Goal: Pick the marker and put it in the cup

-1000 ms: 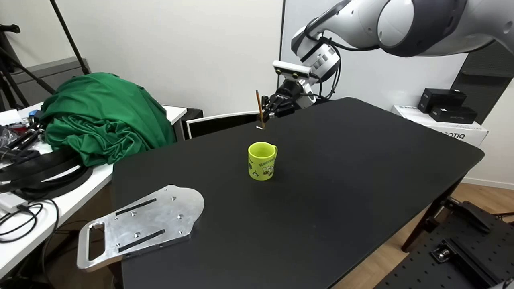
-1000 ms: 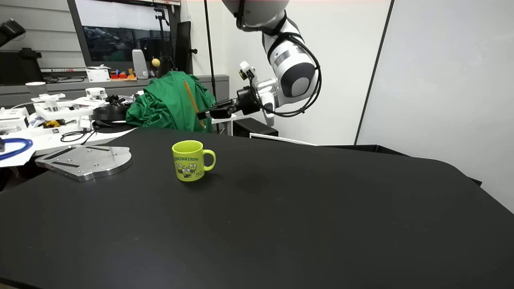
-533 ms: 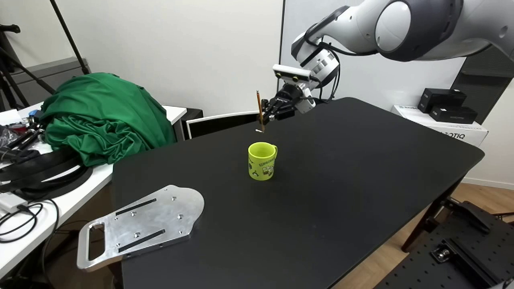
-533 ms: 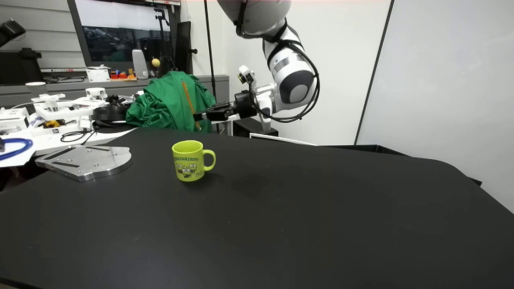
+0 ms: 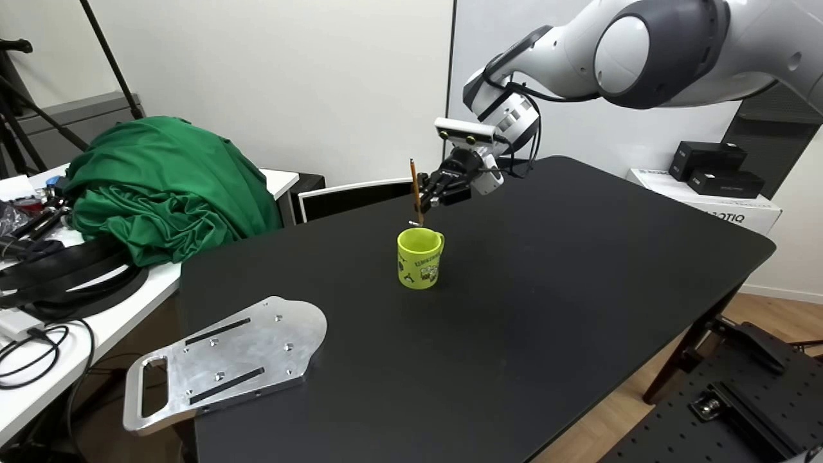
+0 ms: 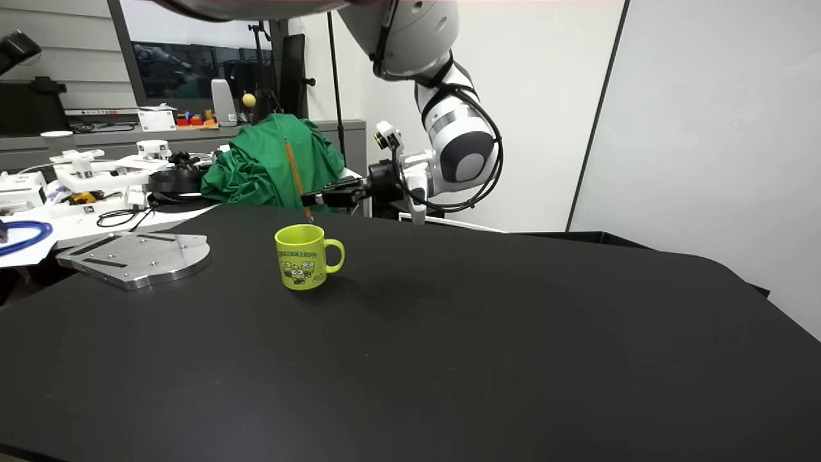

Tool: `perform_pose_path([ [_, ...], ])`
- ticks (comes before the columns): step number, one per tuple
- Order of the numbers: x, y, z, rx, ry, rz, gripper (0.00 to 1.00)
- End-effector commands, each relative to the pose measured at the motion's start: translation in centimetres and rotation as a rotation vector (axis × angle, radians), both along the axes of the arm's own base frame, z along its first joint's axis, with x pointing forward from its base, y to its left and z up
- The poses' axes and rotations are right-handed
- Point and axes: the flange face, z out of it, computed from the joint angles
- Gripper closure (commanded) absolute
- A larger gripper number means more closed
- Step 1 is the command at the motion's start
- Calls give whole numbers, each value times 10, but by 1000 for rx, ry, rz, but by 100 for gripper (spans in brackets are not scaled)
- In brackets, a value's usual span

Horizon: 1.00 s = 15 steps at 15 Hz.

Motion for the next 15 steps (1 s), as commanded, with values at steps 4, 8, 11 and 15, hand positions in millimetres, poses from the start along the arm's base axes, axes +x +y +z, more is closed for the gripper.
perform_pose_path([
  [4, -7, 5, -16, 2, 60, -3, 98],
  [8, -11, -4, -27, -11, 70, -19, 98],
  [11, -15, -10, -37, -14, 80, -28, 98],
  [15, -19, -13, -45, -21, 91, -29, 87],
])
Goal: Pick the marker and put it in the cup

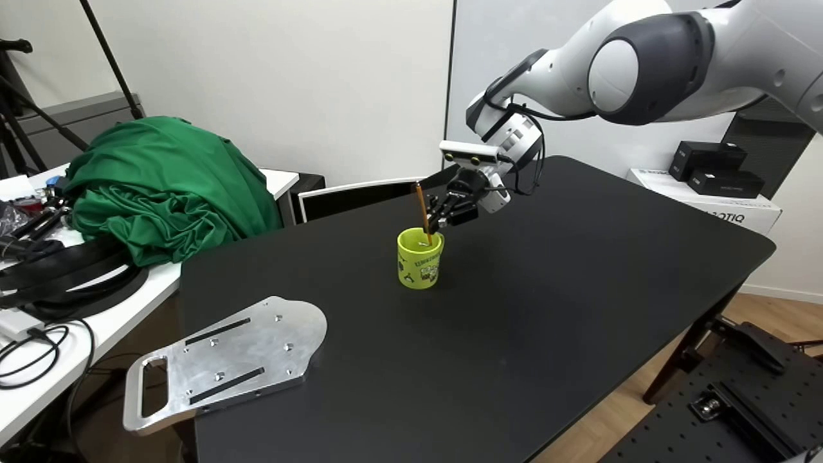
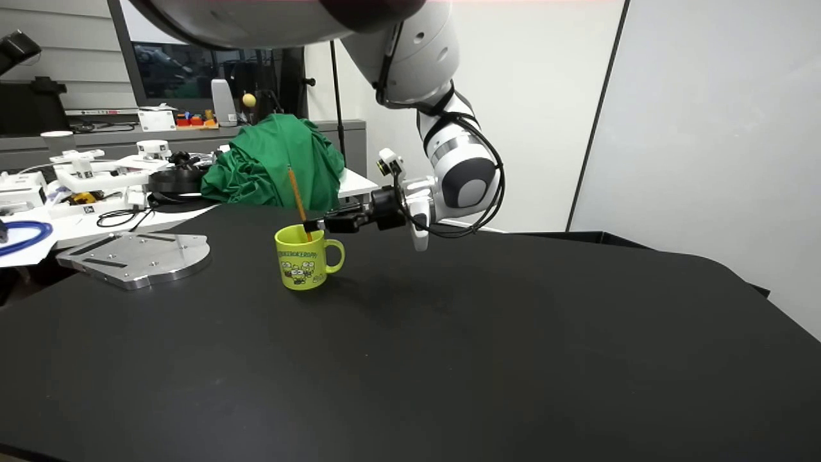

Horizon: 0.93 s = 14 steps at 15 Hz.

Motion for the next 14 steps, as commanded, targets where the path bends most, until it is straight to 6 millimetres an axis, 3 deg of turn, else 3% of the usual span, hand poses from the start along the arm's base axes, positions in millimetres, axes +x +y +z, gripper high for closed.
perform_pose_path([
  [1, -1, -4, -4, -2, 22, -15, 94],
  [2, -2, -4, -6, -2, 24, -15, 87],
  [3, -2, -3, -7, -2, 27, -14, 64],
  [6, -3, -3, -8, -1, 30, -13, 51],
  [13, 2, 0, 6, -2, 6, -3, 2],
  [14, 3, 0, 9, -1, 0, -3, 1],
])
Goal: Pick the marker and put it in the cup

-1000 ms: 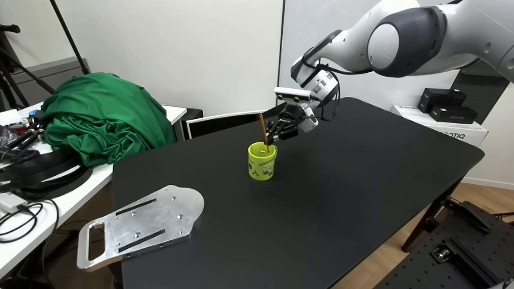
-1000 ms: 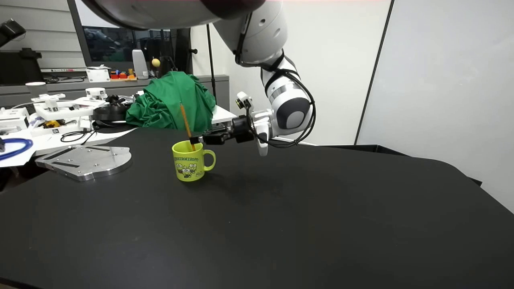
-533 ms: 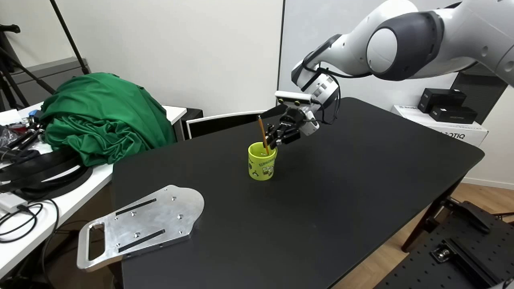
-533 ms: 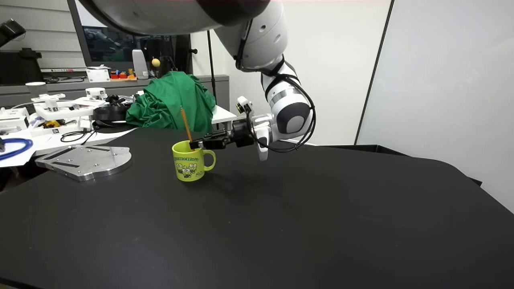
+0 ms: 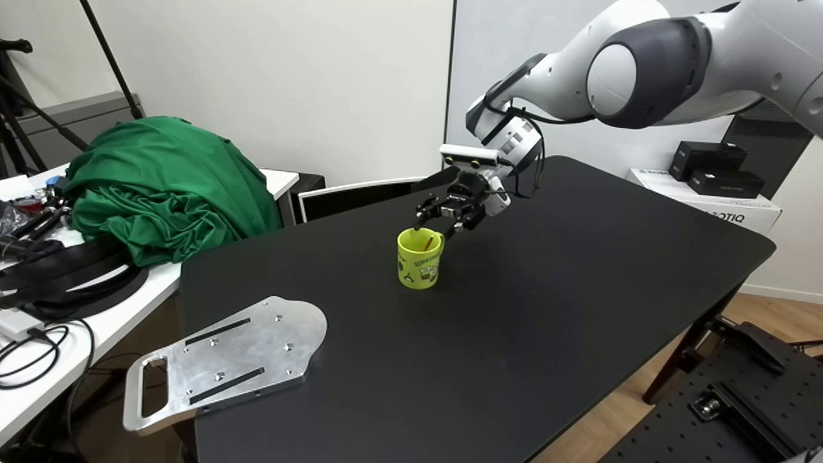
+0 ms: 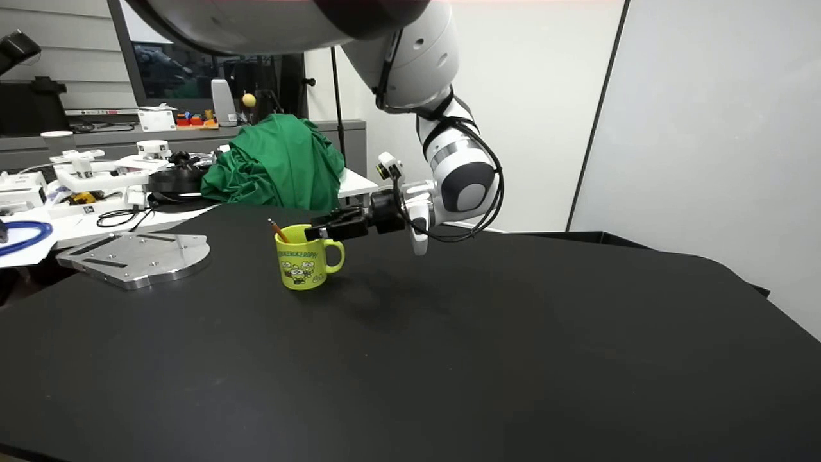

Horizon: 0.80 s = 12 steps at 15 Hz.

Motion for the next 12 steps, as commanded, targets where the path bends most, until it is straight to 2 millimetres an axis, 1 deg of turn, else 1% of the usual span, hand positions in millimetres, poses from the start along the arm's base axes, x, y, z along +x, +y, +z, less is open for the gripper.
perform_pose_path([
  [1, 6, -1, 19, -2, -13, -3, 0],
  [4, 10, 0, 31, -1, -34, 3, 0],
  [8, 14, 1, 53, -11, -76, 17, 0],
  [9, 13, 0, 36, -4, -58, 10, 0],
  [12, 16, 0, 46, -7, -75, 13, 0],
])
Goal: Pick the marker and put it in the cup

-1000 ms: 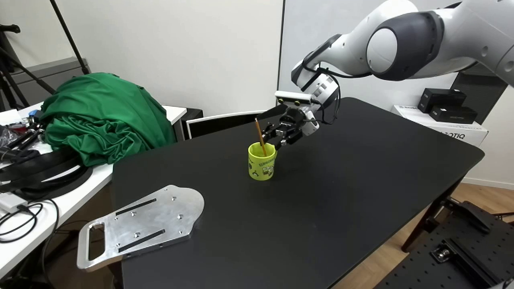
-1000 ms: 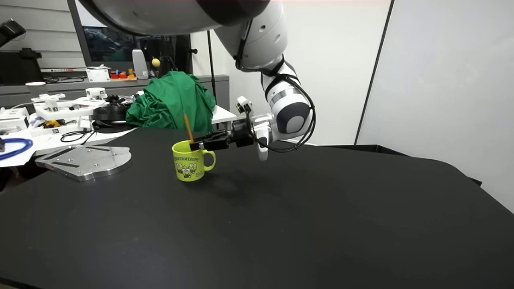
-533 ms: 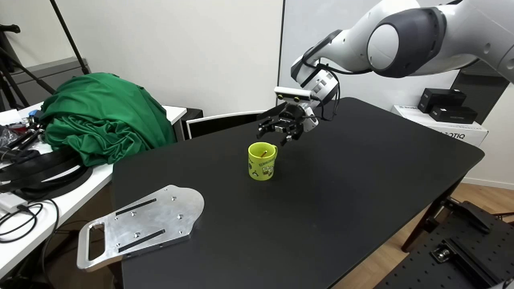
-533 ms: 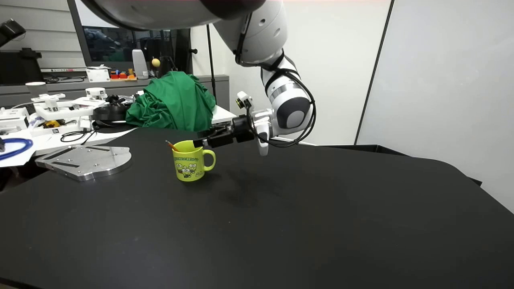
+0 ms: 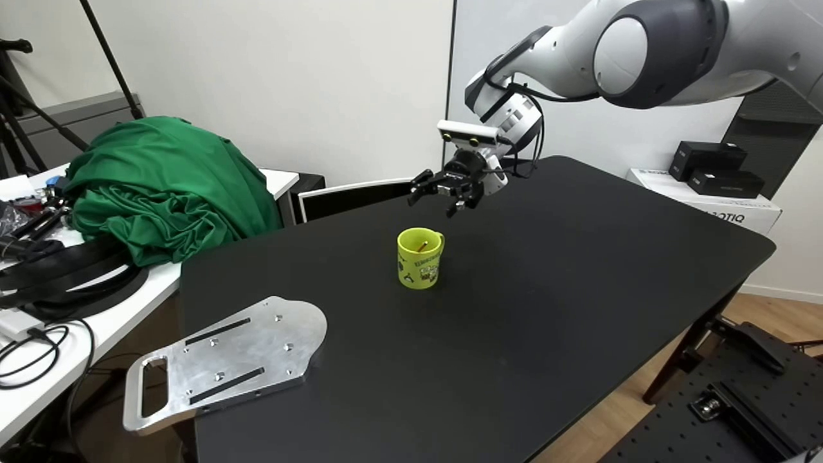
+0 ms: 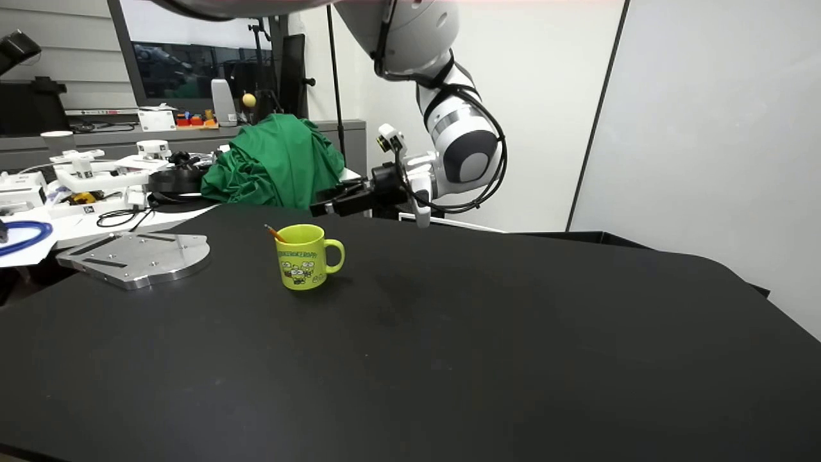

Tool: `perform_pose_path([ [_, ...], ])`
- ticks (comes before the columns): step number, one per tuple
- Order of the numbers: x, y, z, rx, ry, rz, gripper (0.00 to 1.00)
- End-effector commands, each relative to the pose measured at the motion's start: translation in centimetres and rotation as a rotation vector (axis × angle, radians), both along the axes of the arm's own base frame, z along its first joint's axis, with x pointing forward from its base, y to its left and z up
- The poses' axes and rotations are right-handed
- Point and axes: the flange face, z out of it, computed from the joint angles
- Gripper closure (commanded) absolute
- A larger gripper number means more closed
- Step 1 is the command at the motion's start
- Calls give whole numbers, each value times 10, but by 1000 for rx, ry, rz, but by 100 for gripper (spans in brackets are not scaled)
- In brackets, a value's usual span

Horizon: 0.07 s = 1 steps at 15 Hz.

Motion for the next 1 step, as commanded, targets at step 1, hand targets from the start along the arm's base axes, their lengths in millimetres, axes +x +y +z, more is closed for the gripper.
perform_pose_path([
  [1, 0, -1, 0, 1, 0, 1, 0],
])
